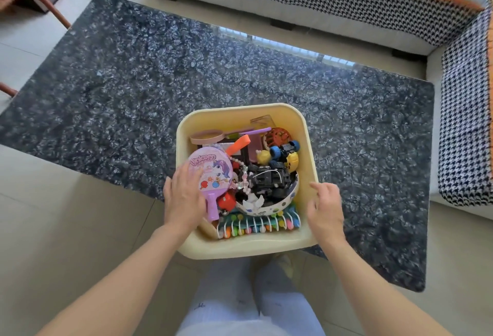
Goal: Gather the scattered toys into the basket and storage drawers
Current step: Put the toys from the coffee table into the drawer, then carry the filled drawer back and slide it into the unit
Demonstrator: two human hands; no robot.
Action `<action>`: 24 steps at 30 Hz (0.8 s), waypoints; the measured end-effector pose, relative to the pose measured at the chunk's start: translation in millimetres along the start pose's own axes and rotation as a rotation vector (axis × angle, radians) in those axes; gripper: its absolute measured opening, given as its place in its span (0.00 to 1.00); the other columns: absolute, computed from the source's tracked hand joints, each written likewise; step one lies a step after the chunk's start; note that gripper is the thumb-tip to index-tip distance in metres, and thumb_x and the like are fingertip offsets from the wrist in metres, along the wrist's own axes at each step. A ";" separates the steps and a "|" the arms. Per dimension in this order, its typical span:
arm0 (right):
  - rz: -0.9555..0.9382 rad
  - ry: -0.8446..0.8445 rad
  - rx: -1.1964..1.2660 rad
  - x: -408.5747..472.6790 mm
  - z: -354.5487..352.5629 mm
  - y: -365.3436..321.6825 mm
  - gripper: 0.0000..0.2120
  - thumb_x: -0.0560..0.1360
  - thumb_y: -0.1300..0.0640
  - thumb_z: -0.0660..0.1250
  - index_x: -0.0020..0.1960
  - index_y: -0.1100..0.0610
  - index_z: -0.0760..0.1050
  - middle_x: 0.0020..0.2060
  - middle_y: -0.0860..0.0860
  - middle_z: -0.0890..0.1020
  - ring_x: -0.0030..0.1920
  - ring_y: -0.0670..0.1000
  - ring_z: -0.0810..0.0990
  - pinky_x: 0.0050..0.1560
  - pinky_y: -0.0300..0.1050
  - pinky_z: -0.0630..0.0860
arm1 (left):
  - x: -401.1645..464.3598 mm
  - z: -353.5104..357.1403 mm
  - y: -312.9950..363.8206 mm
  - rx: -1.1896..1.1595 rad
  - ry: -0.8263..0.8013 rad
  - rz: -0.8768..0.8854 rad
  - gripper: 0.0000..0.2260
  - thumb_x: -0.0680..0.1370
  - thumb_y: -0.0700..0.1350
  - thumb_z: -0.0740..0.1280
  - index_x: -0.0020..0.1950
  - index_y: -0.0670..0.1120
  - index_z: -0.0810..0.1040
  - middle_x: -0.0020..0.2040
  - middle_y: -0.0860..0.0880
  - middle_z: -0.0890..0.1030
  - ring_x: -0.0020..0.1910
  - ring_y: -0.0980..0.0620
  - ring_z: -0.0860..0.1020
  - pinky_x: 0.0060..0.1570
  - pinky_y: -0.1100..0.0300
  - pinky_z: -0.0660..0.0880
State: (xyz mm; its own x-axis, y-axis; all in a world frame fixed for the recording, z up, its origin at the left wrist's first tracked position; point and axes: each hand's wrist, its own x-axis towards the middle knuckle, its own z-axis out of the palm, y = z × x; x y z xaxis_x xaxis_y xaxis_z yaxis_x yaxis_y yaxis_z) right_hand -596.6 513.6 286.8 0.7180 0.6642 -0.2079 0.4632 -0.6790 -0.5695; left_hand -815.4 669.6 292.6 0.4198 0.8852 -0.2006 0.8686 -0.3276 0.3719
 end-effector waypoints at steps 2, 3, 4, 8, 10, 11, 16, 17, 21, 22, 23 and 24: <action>0.093 0.036 -0.015 8.8 2.0 -3.5 0.18 0.75 0.67 0.61 0.65 0.64 0.69 0.59 0.59 0.71 0.61 0.57 0.70 0.60 0.45 0.66 | -6.3 -1.3 -10.4 -0.069 0.025 -0.142 0.26 0.74 0.33 0.61 0.73 0.42 0.62 0.75 0.40 0.56 0.74 0.42 0.56 0.71 0.47 0.53; 0.172 -0.001 -0.006 15.1 1.6 -4.5 0.19 0.76 0.65 0.61 0.67 0.63 0.67 0.61 0.59 0.70 0.62 0.57 0.69 0.60 0.48 0.67 | -7.7 -2.2 -14.3 -0.118 -0.005 -0.232 0.27 0.75 0.34 0.60 0.74 0.41 0.59 0.75 0.40 0.56 0.73 0.41 0.57 0.70 0.48 0.55; 0.250 -0.060 -0.004 21.7 1.2 -4.4 0.20 0.77 0.62 0.61 0.68 0.61 0.65 0.62 0.58 0.70 0.61 0.57 0.70 0.58 0.49 0.68 | -7.4 -3.3 -17.8 -0.175 -0.054 -0.327 0.26 0.76 0.35 0.58 0.74 0.39 0.57 0.74 0.39 0.58 0.72 0.41 0.59 0.68 0.48 0.58; 0.348 -0.231 -0.177 40.6 6.4 4.1 0.11 0.78 0.53 0.59 0.55 0.59 0.67 0.51 0.58 0.77 0.49 0.58 0.76 0.44 0.48 0.69 | -2.7 0.5 -31.5 -0.205 -0.264 -0.483 0.11 0.79 0.40 0.55 0.60 0.39 0.67 0.58 0.36 0.75 0.57 0.38 0.73 0.53 0.50 0.68; 0.364 -0.229 -0.244 44.2 5.9 6.0 0.12 0.78 0.49 0.59 0.47 0.58 0.66 0.45 0.56 0.77 0.44 0.57 0.75 0.41 0.47 0.68 | 0.8 1.4 -33.6 -0.129 -0.267 -0.477 0.04 0.79 0.40 0.55 0.50 0.40 0.67 0.54 0.35 0.76 0.52 0.39 0.74 0.48 0.51 0.68; 0.367 -0.225 -0.263 43.5 5.7 6.7 0.13 0.78 0.48 0.59 0.45 0.58 0.66 0.42 0.56 0.77 0.43 0.57 0.76 0.40 0.46 0.67 | 2.8 0.5 -34.7 -0.088 -0.260 -0.471 0.05 0.79 0.41 0.56 0.49 0.40 0.66 0.54 0.35 0.76 0.52 0.38 0.74 0.48 0.50 0.68; 0.367 -0.078 -0.190 9.6 5.3 0.2 0.18 0.78 0.47 0.58 0.34 0.56 0.62 0.31 0.51 0.73 0.38 0.56 0.73 0.37 0.46 0.65 | 8.9 -11.8 -47.0 -0.013 -0.084 -0.341 0.07 0.79 0.44 0.56 0.43 0.41 0.65 0.46 0.35 0.78 0.47 0.36 0.75 0.44 0.50 0.66; 0.372 -0.035 -0.165 0.5 5.1 -2.2 0.18 0.78 0.48 0.58 0.33 0.55 0.62 0.30 0.50 0.72 0.36 0.55 0.73 0.36 0.45 0.64 | 8.0 -13.7 -50.8 -0.027 -0.042 -0.307 0.08 0.79 0.43 0.57 0.41 0.42 0.65 0.43 0.36 0.77 0.45 0.36 0.75 0.42 0.50 0.64; 0.465 0.057 -0.074 -35.6 1.5 -8.2 0.18 0.77 0.49 0.60 0.32 0.56 0.62 0.28 0.50 0.72 0.32 0.52 0.69 0.30 0.43 0.60 | 12.8 -22.5 -57.3 -0.104 -0.008 -0.191 0.11 0.78 0.44 0.61 0.37 0.42 0.67 0.36 0.41 0.77 0.40 0.38 0.75 0.39 0.51 0.65; 0.501 0.076 -0.036 -44.2 0.7 -7.6 0.18 0.76 0.50 0.61 0.32 0.56 0.62 0.27 0.50 0.71 0.31 0.52 0.68 0.31 0.44 0.60 | 15.1 -25.1 -56.3 -0.125 -0.013 -0.156 0.10 0.78 0.44 0.61 0.38 0.41 0.70 0.35 0.41 0.77 0.39 0.39 0.75 0.39 0.51 0.66; 0.539 0.095 0.000 -54.9 -1.3 -6.6 0.17 0.75 0.51 0.62 0.32 0.56 0.62 0.27 0.51 0.70 0.31 0.52 0.67 0.31 0.44 0.60 | 18.4 -29.1 -52.8 -0.139 -0.024 -0.119 0.10 0.77 0.44 0.62 0.39 0.40 0.72 0.35 0.42 0.78 0.38 0.39 0.75 0.39 0.51 0.67; 0.568 0.098 0.027 -64.9 -3.1 -4.7 0.17 0.75 0.52 0.62 0.32 0.56 0.61 0.27 0.51 0.69 0.30 0.51 0.66 0.31 0.45 0.59 | 20.2 -33.0 -49.1 -0.148 -0.036 -0.083 0.10 0.77 0.45 0.63 0.39 0.40 0.73 0.34 0.43 0.77 0.37 0.40 0.75 0.38 0.52 0.67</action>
State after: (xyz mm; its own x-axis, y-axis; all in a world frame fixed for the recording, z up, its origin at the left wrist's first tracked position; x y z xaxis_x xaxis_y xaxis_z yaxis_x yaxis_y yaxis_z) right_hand -643.8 472.7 305.5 0.8957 0.1644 -0.4131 -0.0220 -0.9116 -0.4104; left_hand -858.2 714.4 300.2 0.3594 0.8939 -0.2679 0.8537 -0.1989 0.4813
